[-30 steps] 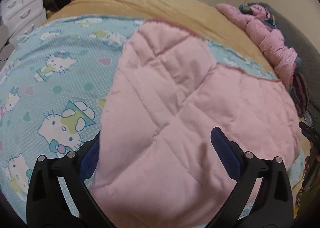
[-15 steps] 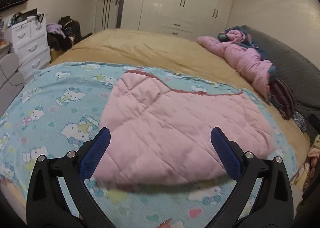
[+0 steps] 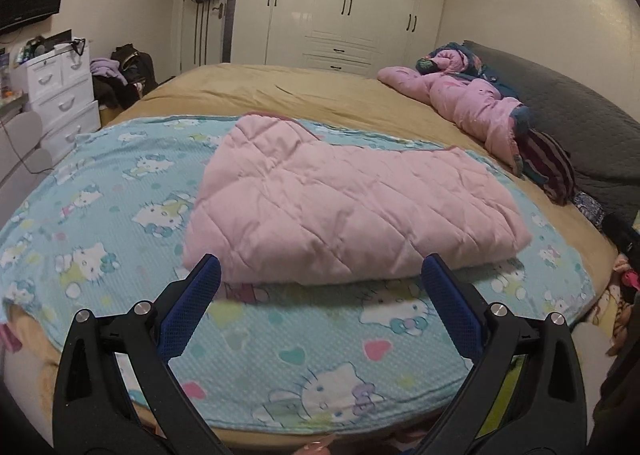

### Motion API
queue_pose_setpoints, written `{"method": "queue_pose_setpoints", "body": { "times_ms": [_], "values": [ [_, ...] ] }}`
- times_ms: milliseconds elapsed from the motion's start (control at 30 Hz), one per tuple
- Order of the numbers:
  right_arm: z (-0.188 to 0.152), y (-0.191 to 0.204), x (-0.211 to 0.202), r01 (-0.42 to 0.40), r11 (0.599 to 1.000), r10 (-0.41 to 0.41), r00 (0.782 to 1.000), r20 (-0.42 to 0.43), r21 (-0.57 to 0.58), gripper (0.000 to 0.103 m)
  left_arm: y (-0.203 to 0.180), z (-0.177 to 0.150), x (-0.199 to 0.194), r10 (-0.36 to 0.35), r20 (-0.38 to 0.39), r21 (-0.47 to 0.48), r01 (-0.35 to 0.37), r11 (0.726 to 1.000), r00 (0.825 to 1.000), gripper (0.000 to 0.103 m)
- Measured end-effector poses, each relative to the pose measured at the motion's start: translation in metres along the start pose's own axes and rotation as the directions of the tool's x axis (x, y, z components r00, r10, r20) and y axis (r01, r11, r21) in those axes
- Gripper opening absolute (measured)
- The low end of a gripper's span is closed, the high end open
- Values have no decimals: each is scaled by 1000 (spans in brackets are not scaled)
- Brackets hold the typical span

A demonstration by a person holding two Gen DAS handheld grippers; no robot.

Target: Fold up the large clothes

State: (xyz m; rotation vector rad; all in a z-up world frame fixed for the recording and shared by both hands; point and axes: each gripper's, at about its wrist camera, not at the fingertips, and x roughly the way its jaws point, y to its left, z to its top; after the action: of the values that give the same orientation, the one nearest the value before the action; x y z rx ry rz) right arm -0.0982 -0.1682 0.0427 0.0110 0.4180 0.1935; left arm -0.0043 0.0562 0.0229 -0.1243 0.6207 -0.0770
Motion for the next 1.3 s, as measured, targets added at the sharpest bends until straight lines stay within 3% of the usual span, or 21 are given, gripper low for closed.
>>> {"method": "queue_pose_setpoints", "body": {
  "times_ms": [167, 267, 1300],
  "values": [
    [-18, 7, 13, -35, 997, 39, 997, -72, 62, 99, -4, -10, -2, 6, -10, -11, -6, 1000, 1000, 94],
    [-23, 11, 20, -41, 998, 47, 993, -113, 58, 99, -8, -12, 1, 47, -30, 9, -47, 999, 998, 94],
    [-27, 18, 27, -65, 997, 71, 987, -143, 47, 99, -9, -16, 2, 84, -29, 16, -84, 996, 996, 94]
  ]
}}
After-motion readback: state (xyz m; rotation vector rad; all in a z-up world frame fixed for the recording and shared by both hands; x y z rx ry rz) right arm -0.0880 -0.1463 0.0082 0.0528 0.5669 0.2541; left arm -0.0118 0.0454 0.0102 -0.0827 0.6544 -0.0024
